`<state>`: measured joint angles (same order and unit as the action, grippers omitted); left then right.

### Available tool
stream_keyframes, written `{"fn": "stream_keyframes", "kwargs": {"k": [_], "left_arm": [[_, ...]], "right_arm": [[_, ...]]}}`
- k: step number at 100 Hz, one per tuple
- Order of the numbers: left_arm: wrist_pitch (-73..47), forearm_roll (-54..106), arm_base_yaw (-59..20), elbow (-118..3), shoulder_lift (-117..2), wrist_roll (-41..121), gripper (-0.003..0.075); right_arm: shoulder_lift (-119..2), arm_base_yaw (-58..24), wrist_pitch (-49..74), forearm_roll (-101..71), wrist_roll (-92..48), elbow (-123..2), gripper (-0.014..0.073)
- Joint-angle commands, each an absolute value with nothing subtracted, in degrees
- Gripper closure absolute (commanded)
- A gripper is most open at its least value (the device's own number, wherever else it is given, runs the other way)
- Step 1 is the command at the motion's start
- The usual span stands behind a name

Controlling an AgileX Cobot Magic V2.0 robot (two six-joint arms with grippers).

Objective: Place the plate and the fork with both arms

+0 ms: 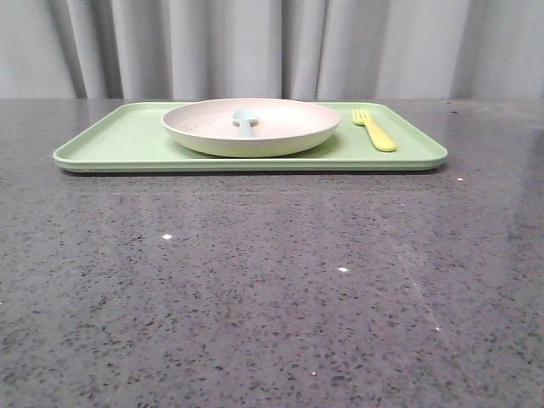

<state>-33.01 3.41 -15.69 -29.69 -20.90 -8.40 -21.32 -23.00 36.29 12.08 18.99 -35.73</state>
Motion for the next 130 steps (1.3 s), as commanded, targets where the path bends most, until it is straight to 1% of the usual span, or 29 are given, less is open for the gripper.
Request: {"fn": "stream_keyframes", "kwargs": {"k": [1, 95, 103, 109, 115, 130], "left_arm": [[-28.07, 3.53, -15.64, -31.21, -21.29, -8.81, 0.0741], [-27.95, 3.53, -15.64, -30.93, -20.21, -8.81, 0.0741], [-24.72, 3.02, -14.37, -29.42, -18.56, -8.81, 0.0741], [-20.00, 1.48, -12.80, -27.48, -17.69, -8.81, 0.0741], [-15.53, 0.91, -10.59, -24.66, -16.29, -8.81, 0.0741], [-8.91, 0.91, -5.81, -17.47, -10.75, -5.14, 0.0741]], "right_arm": [[-21.70, -22.88, 31.58, 13.80, 19.13, -37.02, 0.0559], [-21.70, -22.88, 31.58, 13.80, 19.13, -37.02, 0.0559], [-21.70, -22.88, 31.58, 13.80, 19.13, -37.02, 0.0559], [-21.70, -22.88, 31.58, 13.80, 19.13, -37.02, 0.0559], [-21.70, -22.88, 31.58, 13.80, 19.13, -37.02, 0.0559], [-21.70, -22.88, 31.58, 13.80, 19.13, -37.02, 0.0559]]}}
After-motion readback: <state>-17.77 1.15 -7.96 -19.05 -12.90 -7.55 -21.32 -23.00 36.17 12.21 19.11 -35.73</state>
